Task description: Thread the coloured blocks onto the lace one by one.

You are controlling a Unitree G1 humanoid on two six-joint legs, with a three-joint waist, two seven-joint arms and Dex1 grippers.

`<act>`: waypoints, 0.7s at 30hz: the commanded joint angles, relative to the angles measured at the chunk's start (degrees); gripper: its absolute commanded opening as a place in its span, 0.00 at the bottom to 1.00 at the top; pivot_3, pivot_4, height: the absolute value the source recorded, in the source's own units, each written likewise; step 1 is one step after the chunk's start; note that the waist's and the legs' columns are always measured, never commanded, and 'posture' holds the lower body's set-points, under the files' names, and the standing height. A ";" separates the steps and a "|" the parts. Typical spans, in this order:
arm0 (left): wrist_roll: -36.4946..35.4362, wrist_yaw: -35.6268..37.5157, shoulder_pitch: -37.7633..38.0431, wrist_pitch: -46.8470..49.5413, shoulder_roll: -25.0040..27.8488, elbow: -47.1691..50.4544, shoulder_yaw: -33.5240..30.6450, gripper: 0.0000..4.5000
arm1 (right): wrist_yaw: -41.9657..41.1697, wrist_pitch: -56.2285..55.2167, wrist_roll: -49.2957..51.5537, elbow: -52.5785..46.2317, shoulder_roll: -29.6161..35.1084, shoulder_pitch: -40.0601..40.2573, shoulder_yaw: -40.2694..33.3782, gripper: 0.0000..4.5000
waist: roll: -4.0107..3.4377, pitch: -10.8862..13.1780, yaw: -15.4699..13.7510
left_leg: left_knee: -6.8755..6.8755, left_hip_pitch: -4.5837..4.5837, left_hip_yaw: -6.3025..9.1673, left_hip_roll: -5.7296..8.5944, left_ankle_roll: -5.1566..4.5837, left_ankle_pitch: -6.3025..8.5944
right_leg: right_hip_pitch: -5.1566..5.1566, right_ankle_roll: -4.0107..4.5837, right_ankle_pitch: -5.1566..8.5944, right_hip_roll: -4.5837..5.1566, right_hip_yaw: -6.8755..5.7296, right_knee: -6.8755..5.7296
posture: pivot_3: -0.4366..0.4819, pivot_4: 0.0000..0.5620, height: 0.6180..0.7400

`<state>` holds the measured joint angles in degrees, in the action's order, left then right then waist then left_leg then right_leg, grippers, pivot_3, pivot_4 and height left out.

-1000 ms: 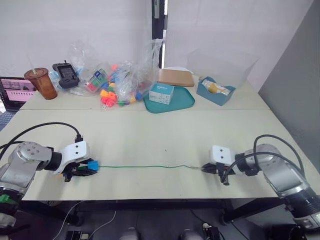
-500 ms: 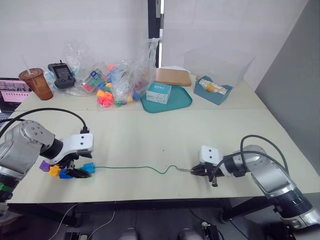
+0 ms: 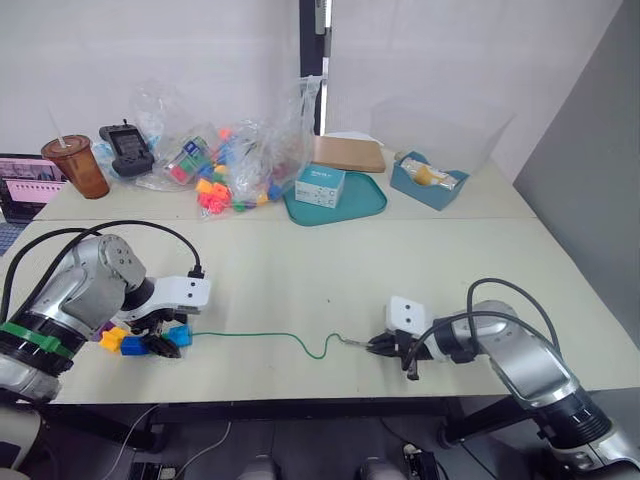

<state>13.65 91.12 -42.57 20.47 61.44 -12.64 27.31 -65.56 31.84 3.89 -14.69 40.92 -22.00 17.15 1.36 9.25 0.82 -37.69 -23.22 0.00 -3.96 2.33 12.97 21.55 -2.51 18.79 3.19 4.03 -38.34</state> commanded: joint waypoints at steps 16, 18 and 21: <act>2.02 0.96 8.59 -4.11 0.88 1.72 -1.75 0.31 | 4.23 -5.98 -2.80 10.63 15.09 8.99 -7.49 0.00 | -0.18 -0.15 -0.10 | -0.06 0.34 -0.06 0.06 -0.10 0.07 | -0.48 -0.03 0.00 0.11 0.00 0.23 | 0.48 0.27 1.00; 2.24 0.76 8.84 -4.59 0.82 1.31 -2.02 0.31 | 5.01 -7.48 -3.59 14.14 16.67 9.34 -7.88 0.00 | -0.19 -0.22 -0.08 | -0.06 0.44 -0.08 0.06 -0.11 0.07 | -0.57 -0.04 0.01 0.11 0.00 0.23 | 0.48 0.27 1.00; 2.52 0.21 9.46 -5.85 0.79 0.16 -2.42 0.31 | 5.80 -8.61 -3.48 16.30 17.41 9.13 -8.37 0.00 | -0.17 -0.48 -0.08 | -0.06 0.45 -0.08 0.06 -0.13 0.08 | -0.58 -0.04 0.01 0.11 0.01 0.24 | 0.48 0.27 1.00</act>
<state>14.38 90.66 -35.71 14.99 61.75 -9.81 22.52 -61.09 21.88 4.62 -3.39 57.06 -14.79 8.01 1.19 8.76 0.73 -37.74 -22.77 -0.08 -3.90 2.18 13.06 20.97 -2.55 18.80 3.29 4.03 -38.10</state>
